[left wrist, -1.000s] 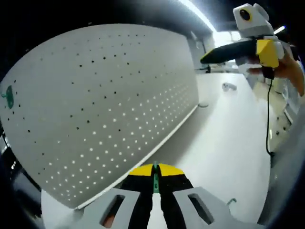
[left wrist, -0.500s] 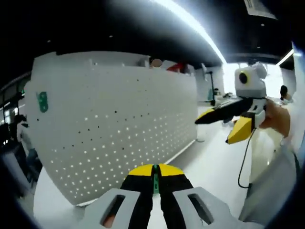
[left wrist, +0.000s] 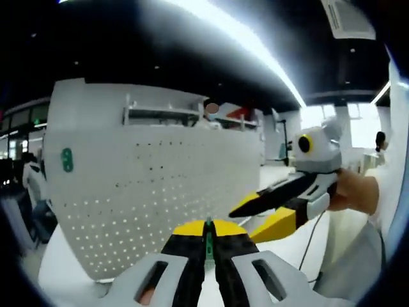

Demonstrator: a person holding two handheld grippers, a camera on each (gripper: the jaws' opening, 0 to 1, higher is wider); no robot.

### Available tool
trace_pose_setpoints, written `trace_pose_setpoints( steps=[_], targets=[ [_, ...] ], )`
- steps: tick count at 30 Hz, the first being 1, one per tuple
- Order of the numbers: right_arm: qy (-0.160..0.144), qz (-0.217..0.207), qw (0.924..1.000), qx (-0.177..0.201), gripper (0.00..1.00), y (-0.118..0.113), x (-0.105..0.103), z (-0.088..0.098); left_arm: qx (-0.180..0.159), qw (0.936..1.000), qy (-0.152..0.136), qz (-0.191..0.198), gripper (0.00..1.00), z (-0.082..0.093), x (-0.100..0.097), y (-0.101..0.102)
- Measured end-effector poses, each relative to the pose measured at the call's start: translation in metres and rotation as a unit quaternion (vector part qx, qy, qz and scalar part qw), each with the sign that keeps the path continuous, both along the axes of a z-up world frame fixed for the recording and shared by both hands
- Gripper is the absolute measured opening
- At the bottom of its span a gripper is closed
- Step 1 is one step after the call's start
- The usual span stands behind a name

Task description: Insert the hook assembly into the mounting plate slot until the hook locks in place.

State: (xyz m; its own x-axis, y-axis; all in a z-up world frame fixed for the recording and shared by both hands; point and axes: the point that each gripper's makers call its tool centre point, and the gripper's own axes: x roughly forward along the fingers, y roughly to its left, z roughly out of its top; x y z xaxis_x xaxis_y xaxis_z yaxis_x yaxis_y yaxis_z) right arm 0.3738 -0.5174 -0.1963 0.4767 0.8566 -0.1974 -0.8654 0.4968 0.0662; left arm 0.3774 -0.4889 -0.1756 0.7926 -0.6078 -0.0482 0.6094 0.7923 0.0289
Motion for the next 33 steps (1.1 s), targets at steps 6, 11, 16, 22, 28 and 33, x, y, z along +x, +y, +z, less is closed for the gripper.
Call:
trace_pose_setpoints(
  steps=[6, 11, 16, 22, 28, 33],
  targets=[
    [0.015, -0.006, 0.9996, 0.024, 0.22, 0.000, 0.003, 0.005, -0.006, 1.0000, -0.001, -0.002, 0.03, 0.000, -0.004, -0.004],
    [0.027, -0.014, 0.9990, 0.034, 0.12, -0.001, 0.008, 0.006, -0.010, 0.9999, -0.001, -0.004, 0.03, 0.001, -0.006, -0.006],
    [0.048, -0.019, 0.9976, 0.047, 0.11, 0.000, 0.009, 0.004, -0.014, 0.9999, -0.004, -0.008, 0.03, 0.004, -0.009, -0.009],
    [0.060, -0.019, 0.9964, 0.056, 0.09, 0.001, 0.008, 0.004, -0.019, 0.9997, -0.009, -0.011, 0.03, 0.007, -0.010, -0.010],
    [0.070, -0.020, 0.9952, 0.066, 0.03, 0.000, 0.008, 0.006, -0.018, 0.9996, -0.013, -0.017, 0.03, 0.009, -0.013, -0.014],
    [0.075, -0.021, 0.9943, 0.073, 0.02, -0.001, 0.007, 0.008, 0.002, 0.9995, -0.026, -0.017, 0.03, 0.009, -0.016, -0.016]
  ],
)
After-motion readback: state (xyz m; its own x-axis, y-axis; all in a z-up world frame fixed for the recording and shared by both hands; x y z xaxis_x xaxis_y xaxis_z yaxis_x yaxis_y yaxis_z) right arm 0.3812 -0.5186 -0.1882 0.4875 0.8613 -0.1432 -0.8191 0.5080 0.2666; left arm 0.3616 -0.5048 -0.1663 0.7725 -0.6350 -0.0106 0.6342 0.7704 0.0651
